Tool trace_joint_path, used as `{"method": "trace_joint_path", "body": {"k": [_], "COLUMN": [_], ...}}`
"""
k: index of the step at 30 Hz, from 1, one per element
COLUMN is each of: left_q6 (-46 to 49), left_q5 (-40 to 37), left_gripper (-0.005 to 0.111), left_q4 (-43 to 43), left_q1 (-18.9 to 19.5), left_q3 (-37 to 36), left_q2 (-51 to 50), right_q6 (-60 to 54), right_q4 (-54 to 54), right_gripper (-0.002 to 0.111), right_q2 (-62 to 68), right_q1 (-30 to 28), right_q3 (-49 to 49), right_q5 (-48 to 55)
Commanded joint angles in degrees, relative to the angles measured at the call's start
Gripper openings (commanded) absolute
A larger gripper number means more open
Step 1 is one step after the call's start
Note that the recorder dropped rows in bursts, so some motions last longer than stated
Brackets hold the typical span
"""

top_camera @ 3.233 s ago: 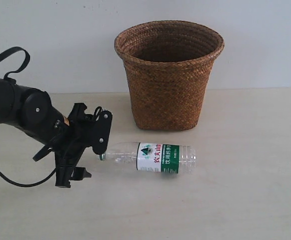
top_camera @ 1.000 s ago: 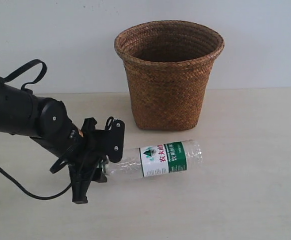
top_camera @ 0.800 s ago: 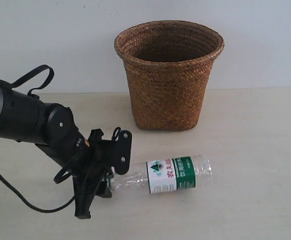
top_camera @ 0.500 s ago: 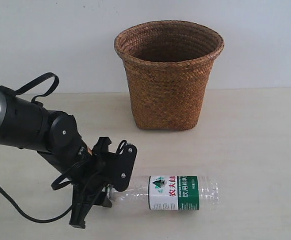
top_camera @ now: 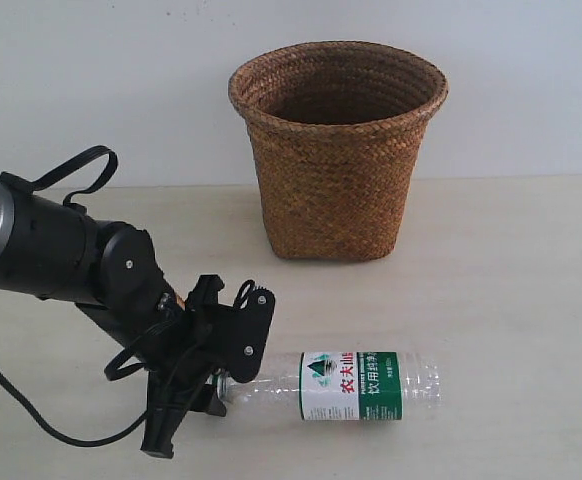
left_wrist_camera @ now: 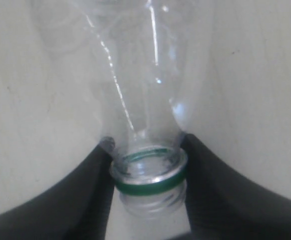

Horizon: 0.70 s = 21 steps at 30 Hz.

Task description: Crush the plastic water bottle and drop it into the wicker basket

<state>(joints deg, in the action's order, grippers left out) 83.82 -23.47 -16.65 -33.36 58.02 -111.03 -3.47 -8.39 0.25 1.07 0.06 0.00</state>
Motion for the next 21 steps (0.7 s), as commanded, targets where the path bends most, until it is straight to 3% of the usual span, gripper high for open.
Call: {"method": "trace_joint_path", "body": {"k": [1,2,7,14,21], "left_q6": [0.27,0.27,0.27,0.27,0.27], "left_q5": [-1.06,-1.05,-1.46,-0.99,-0.19], "left_gripper": [0.004,0.004,0.004,0.004,0.004], "left_q4": [-0.97,-1.15,-0.91,-0.94,-0.94], "left_q1": [-0.59,-0.59,-0.59,-0.59,-0.59], "left_q3": [-0.01,-0.01,-0.01,-0.01,-0.01], "left_q2": [-0.41,-0.41,-0.41,-0.41,-0.41], "right_q6": [14.58,21.63,25.58,25.34,23.75], "right_q4": [-2.20,-2.20,-0.88,7.43,9.68], "right_gripper": [0.000,0.000,0.000,0.000,0.000], "right_q2": [-0.25,-0.25,5.87,43.88,66.83], "right_q1": [0.12,0.12,0.12,0.12,0.12], "right_q3": [-0.06,-0.06,-3.59,-18.96,-29.37], "right_q5": [-16.02,-18.62,-26.73,-40.62,-35.05]}}
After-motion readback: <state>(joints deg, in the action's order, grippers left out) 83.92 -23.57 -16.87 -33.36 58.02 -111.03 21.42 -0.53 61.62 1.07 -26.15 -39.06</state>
